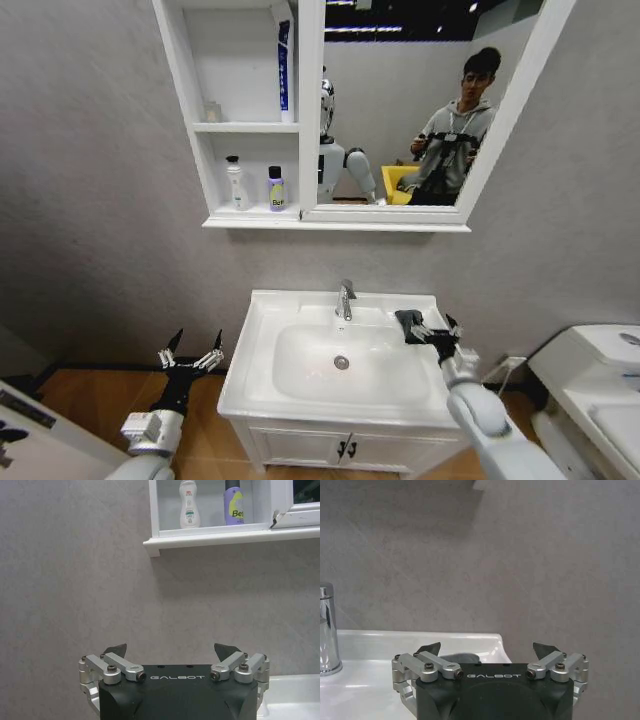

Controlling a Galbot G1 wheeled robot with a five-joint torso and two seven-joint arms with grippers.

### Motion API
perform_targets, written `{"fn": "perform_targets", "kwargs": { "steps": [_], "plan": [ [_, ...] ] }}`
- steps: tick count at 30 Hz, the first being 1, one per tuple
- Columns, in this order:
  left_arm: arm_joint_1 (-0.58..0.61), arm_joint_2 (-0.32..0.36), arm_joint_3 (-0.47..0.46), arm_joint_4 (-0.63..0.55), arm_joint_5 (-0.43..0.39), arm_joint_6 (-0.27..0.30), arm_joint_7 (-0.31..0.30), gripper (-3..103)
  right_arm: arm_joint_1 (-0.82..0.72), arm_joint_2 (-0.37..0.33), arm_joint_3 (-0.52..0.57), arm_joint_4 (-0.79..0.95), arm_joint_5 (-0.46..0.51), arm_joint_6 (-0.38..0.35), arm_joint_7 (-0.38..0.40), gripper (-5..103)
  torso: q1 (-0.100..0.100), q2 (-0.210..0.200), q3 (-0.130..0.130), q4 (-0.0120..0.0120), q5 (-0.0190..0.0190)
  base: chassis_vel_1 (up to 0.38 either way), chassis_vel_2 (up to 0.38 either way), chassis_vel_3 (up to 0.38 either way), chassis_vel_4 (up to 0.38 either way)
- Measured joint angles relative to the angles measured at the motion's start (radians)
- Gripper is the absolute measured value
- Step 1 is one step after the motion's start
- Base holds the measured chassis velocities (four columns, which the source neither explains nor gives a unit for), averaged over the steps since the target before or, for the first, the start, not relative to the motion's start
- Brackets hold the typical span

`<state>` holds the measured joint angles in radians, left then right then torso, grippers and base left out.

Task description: Move facial cleanser and shampoo from washbasin to cabinet, then wipe washbasin with towel.

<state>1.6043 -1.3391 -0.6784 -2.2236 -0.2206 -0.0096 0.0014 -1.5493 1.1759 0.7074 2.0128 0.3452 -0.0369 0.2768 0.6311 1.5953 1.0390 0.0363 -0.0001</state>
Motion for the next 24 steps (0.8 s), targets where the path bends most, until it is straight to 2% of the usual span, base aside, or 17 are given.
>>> {"fn": "perform_targets", "kwargs": {
  "steps": [1,3,4,5,6,15,24],
  "plan": [
    [0.0,0.0,0.0,0.0,0.0,0.0,0.0,99,0.0,0.0,0.0,0.0,0.0,0.0,0.0,100,0.0,0.0,0.0,0.0,0.0,0.0,0.0,0.0,0.0],
    [0.0,0.0,0.0,0.0,0.0,0.0,0.0,99,-0.197,0.096,0.038,0.156,0.008,0.0,0.04,100,0.0,0.0,0.0,-0.0006,-0.0006,0.0,0.0,0.0,0.0],
    [0.0,0.0,0.0,0.0,0.0,0.0,0.0,99,-0.197,0.096,0.038,0.156,0.008,0.0,0.04,100,0.0,0.0,0.0,-0.0006,-0.0006,0.0,0.0,0.0,0.0],
    [0.0,0.0,0.0,0.0,0.0,0.0,0.0,99,-0.271,0.12,0.023,0.215,0.008,-0.002,0.064,100,0.0,0.0,0.0,-0.0006,-0.0004,0.0,0.0,0.0,0.0],
    [0.0,0.0,0.0,0.0,0.0,0.0,0.0,99,-0.297,0.127,0.012,0.242,-0.001,-0.005,0.075,100,0.0,0.0,0.0,0.0002,-0.0002,0.0,0.0,0.0,0.0],
    [0.0,0.0,0.0,0.0,0.0,0.0,0.0,99,-0.342,0.149,0.013,0.302,-0.057,-0.02,0.097,100,0.0,0.0,0.0,0.0001,0.0,0.0,0.0,0.0,0.0],
    [0.0,0.0,0.0,0.0,0.0,0.0,0.0,99,-0.338,0.148,0.009,0.3,-0.061,-0.021,0.097,100,0.0,0.0,0.0,0.0003,0.0001,0.0,0.0,0.0,0.0]
  ]
}}
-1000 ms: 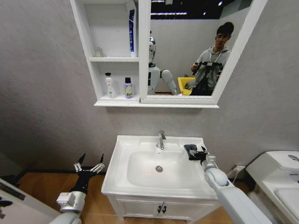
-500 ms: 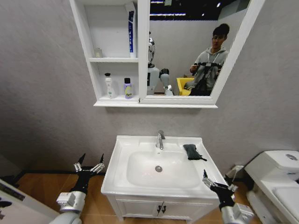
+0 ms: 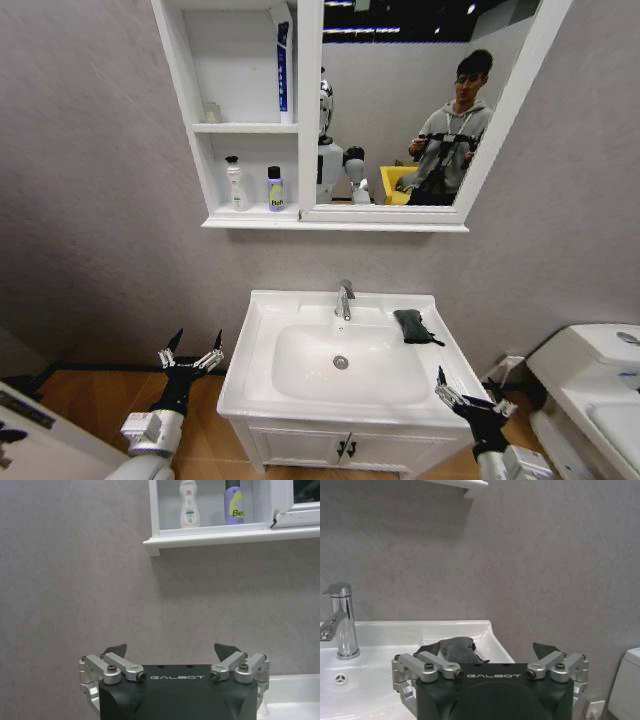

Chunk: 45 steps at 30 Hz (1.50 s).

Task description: Move facial cleanser and shampoo from washbasin to cabinet, then wipe washbasin with towel.

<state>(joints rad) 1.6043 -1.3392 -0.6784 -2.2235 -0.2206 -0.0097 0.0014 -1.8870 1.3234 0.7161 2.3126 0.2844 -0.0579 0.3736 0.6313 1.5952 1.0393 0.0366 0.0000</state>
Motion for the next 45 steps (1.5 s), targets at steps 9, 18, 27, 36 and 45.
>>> {"fn": "perform_targets", "kwargs": {
  "steps": [9,18,27,36,45],
  "plan": [
    [0.0,0.0,0.0,0.0,0.0,0.0,0.0,99,0.004,-0.002,-0.001,-0.005,0.002,-0.001,-0.001,100,0.0,0.0,0.0,0.0,0.0,0.0,0.0,0.0,0.0],
    [0.0,0.0,0.0,0.0,0.0,0.0,0.0,99,0.006,-0.002,-0.002,-0.007,0.003,-0.001,-0.002,100,0.001,0.0,0.0,0.0,0.0001,0.081,-0.084,-0.073,0.08],
    [0.0,0.0,0.0,0.0,0.0,0.0,0.0,99,0.007,-0.003,-0.003,-0.008,0.003,-0.001,-0.002,100,0.0,0.0,0.0,-0.0002,0.0006,0.234,-0.224,-0.221,0.214],
    [0.0,0.0,0.0,0.0,0.0,0.0,0.0,99,0.007,-0.003,-0.003,-0.009,0.004,-0.001,-0.003,100,0.0,0.0,0.0,0.0002,0.0001,0.326,-0.326,-0.315,0.315],
    [0.0,0.0,0.0,0.0,0.0,0.0,0.0,99,0.007,-0.003,-0.003,-0.009,0.004,-0.001,-0.003,100,-0.001,0.0,0.0,-0.0003,-0.0004,0.363,-0.361,-0.355,0.361]
  ]
}}
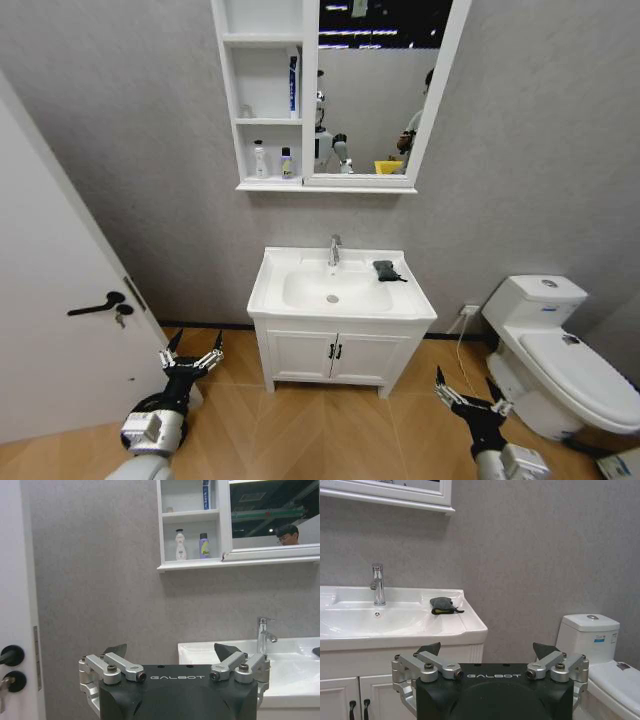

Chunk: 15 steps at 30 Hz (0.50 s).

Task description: Move facial cleanser and shampoo from washbasin to cabinet, then wipe washbasin with towel.

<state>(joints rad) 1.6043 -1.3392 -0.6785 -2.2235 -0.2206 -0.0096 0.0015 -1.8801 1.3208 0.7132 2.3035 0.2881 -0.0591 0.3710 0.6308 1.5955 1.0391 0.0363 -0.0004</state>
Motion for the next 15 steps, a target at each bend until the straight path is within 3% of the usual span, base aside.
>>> {"fn": "perform_targets", "kwargs": {
  "steps": [4,5,7,9,10,11,15],
  "plan": [
    [0.0,0.0,0.0,0.0,0.0,0.0,0.0,99,0.0,0.0,0.0,0.0,0.0,0.0,0.0,100,0.001,0.0,0.0,0.0004,0.0014,0.347,-0.355,-0.359,0.36],
    [0.0,0.0,0.0,0.0,0.0,0.0,0.0,99,0.0,0.0,0.0,0.0,0.0,0.0,0.0,100,0.0,0.0,0.0,-0.0001,-0.0006,0.328,-0.367,-0.319,0.314],
    [0.0,0.0,0.0,0.0,0.0,0.0,0.0,99,0.0,0.0,0.0,0.0,0.0,0.0,0.0,100,0.0,0.0,0.0,0.0001,-0.0006,0.34,-0.367,-0.36,0.346],
    [0.0,0.0,0.0,0.0,0.0,0.0,0.0,99,0.0,0.0,0.0,0.0,0.0,0.0,0.0,100,0.0,0.0,0.0,0.0003,0.0016,0.367,-0.351,-0.362,0.349],
    [0.0,0.0,0.0,0.0,0.0,0.0,0.0,99,0.0,0.0,0.0,0.0,0.0,0.0,0.0,100,0.0,0.0,0.0,-0.0002,-0.001,0.328,-0.355,-0.329,0.348],
    [0.0,0.0,0.0,0.0,0.0,0.0,0.0,99,0.0,0.0,0.0,0.0,0.0,0.0,0.0,100,0.0,0.0,0.0,-0.0002,-0.001,0.328,-0.355,-0.329,0.348],
    [0.0,0.0,0.0,0.0,0.0,0.0,0.0,99,0.0,0.0,0.0,0.0,0.0,0.0,0.0,100,0.001,0.0,0.0,0.0005,0.0018,0.373,-0.336,-0.345,0.362]
  ]
}}
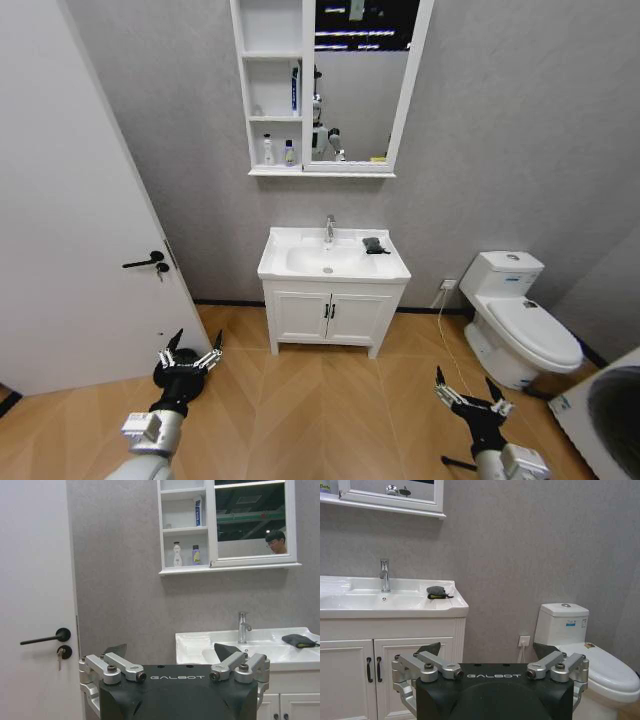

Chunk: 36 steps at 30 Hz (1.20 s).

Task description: Move facial cleanser and shampoo from washbasin to cabinet, then wipe washbasin with towel.

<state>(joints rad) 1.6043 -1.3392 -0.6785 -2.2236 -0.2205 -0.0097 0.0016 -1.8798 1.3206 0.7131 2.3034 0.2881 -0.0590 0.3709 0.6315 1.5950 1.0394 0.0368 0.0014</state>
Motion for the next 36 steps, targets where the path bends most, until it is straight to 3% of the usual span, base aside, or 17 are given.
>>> {"fn": "perform_targets", "kwargs": {
  "steps": [1,4,10,36],
  "plan": [
    [0.0,0.0,0.0,0.0,0.0,0.0,0.0,99,0.0,0.0,0.0,0.0,0.0,0.0,0.0,100,-0.001,0.0,0.0,-0.0007,-0.0026,0.3,-0.345,-0.327,0.311],
    [0.0,0.0,0.0,0.0,0.0,0.0,0.0,99,0.0,0.0,0.0,0.0,0.0,0.0,0.0,100,-0.001,0.001,0.0,0.0,-0.0007,0.289,-0.307,-0.293,0.291],
    [0.0,0.0,0.0,0.0,0.0,0.0,0.0,99,0.0,0.0,0.0,0.0,0.0,0.0,0.0,100,-0.001,0.001,0.0,-0.0007,-0.0014,0.1,-0.105,-0.16,0.114],
    [0.0,0.0,0.0,0.0,0.0,0.0,0.0,99,0.0,0.0,0.0,0.0,0.0,0.0,0.0,100,0.0,0.0,0.0,-0.0003,-0.0013,-0.008,0.011,0.017,-0.005]
  ]
}}
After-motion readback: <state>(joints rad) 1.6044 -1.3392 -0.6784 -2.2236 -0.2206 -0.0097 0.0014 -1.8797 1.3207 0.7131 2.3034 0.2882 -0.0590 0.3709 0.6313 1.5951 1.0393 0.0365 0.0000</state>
